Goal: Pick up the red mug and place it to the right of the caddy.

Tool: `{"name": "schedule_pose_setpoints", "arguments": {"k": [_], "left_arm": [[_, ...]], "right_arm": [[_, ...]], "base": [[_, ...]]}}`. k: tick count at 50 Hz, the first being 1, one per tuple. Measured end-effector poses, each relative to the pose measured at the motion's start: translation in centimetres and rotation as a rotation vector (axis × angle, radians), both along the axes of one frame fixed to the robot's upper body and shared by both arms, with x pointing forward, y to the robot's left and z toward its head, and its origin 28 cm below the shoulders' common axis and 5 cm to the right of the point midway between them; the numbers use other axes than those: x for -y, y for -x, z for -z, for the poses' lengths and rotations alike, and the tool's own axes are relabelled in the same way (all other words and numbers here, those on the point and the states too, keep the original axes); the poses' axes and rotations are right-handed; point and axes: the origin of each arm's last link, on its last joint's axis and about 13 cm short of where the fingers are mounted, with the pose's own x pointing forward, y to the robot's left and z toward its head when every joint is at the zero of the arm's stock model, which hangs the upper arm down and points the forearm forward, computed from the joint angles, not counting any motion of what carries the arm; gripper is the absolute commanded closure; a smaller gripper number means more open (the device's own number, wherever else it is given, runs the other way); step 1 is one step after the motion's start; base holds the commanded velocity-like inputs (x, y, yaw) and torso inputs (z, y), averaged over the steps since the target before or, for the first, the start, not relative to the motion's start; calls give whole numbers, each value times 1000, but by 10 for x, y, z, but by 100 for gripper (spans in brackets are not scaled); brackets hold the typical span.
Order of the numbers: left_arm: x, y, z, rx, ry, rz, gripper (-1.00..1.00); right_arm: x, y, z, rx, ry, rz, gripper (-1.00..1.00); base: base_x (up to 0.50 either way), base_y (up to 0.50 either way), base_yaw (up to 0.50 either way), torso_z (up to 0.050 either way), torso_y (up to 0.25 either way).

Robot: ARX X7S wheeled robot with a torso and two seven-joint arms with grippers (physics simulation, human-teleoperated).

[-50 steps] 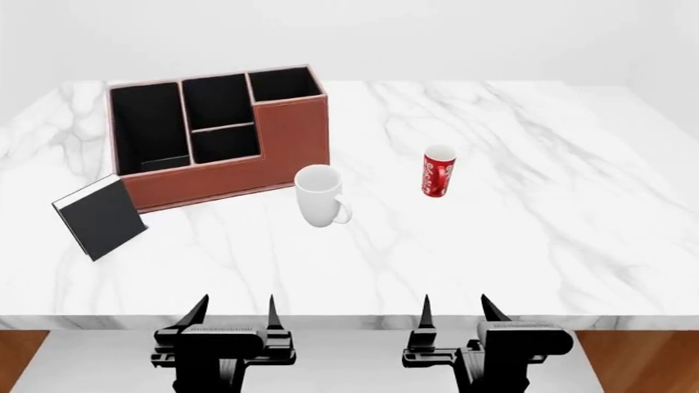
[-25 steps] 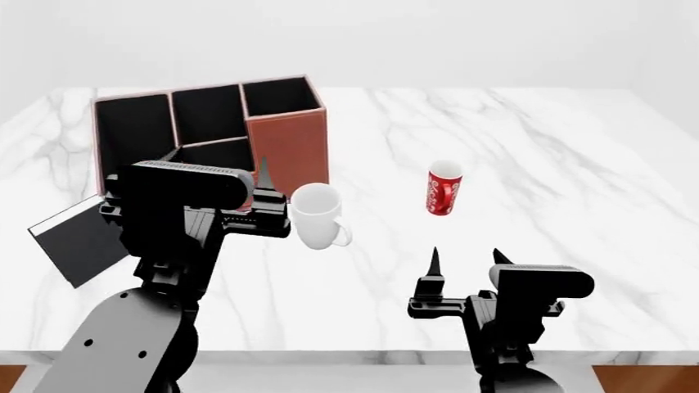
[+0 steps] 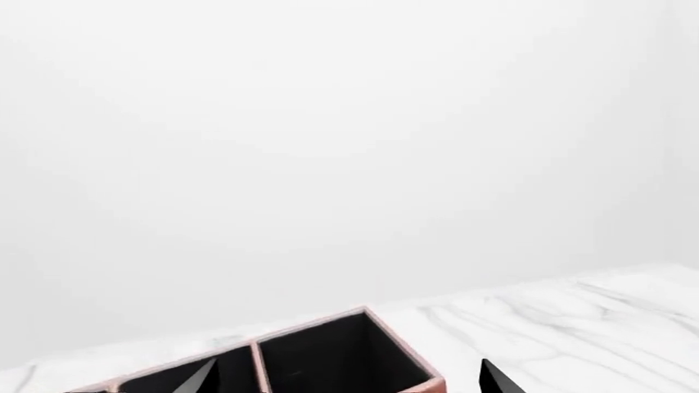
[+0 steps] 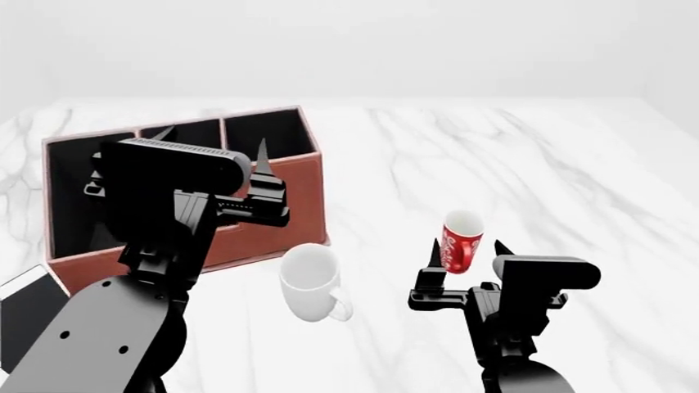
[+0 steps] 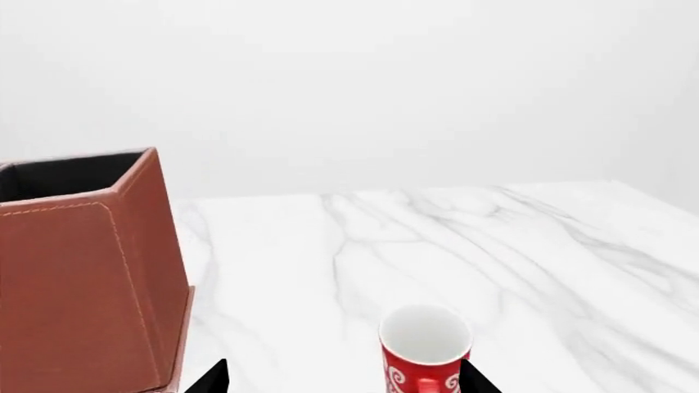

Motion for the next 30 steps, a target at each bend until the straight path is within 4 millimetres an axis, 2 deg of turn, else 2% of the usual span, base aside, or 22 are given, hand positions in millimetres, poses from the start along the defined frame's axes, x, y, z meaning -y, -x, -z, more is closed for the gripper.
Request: {"name": "schedule_pose_setpoints", "arguments": {"k": [12, 19, 30], "left_arm": [[-1, 1, -1, -1, -3, 2, -100], [-1, 1, -1, -1, -4, 1, -100], [-1, 1, 0, -2, -2, 1, -100]], "right_arm": [[0, 0, -1, 3, -3, -3, -100], [0, -1, 0, 1, -1, -1, -100], [1, 0, 3, -1, 7, 1, -100]], "base": [[500, 0, 0, 0, 1], [200, 0, 0, 0, 2], [0, 0, 0, 0, 0]]}}
